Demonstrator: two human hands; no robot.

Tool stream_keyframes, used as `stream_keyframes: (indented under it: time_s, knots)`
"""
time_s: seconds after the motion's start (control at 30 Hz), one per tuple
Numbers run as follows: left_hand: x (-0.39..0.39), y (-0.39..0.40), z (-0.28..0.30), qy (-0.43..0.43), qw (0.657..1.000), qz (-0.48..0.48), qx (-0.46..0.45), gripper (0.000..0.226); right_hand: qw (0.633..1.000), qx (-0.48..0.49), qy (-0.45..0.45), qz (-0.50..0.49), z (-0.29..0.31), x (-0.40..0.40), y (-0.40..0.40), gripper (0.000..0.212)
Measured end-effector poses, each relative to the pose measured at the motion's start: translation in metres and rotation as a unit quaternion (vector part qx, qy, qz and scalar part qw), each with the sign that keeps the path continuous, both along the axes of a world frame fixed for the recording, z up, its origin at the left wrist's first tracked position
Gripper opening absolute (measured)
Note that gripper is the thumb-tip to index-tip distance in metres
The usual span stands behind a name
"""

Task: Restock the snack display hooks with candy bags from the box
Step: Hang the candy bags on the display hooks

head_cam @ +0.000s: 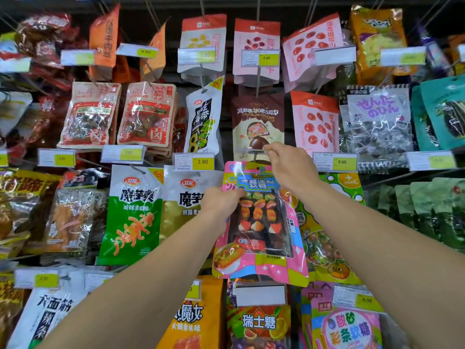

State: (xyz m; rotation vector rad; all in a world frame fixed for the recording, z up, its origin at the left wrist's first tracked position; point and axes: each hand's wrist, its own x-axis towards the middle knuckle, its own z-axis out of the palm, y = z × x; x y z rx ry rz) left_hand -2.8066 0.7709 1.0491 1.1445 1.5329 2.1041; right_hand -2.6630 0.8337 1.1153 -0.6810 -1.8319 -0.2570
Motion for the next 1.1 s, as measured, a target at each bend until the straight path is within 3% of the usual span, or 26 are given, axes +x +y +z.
stream_keyframes:
  time_s: [0.2, 0.57, 0.67, 0.8, 1.0, 1.1]
  knots:
    - [0.002, -0.005, -0.006, -0.008, 1.000, -0.009, -0.002, 0.017, 1.000, 0.007, -0.001, 0.011, -0.002, 0.001, -0.001, 0.032]
    - [-0.008, 0.002, -0.037, -0.040, 0.993, -0.079, -0.084, 0.047, 1.000, 0.006, -0.005, 0.013, -0.001, 0.002, 0.000, 0.032]
    - [-0.008, 0.001, -0.039, -0.048, 0.994, -0.077, -0.059, 0.019, 1.000, 0.006, -0.011, 0.010, -0.001, 0.001, 0.000, 0.032]
    - [-0.007, 0.004, -0.034, -0.053, 0.994, -0.093, 0.002, 0.030, 1.000, 0.007, -0.011, 0.014, 0.000, 0.003, 0.001, 0.031]
    - [-0.008, 0.001, -0.015, -0.026, 0.996, -0.080, 0.030, 0.010, 1.000, 0.015, -0.023, 0.012, 0.004, 0.005, 0.005, 0.030]
    - [-0.007, -0.001, -0.010, -0.014, 0.997, -0.062, 0.040, 0.023, 0.999, 0.016, -0.028, 0.011, 0.006, 0.005, 0.006, 0.030]
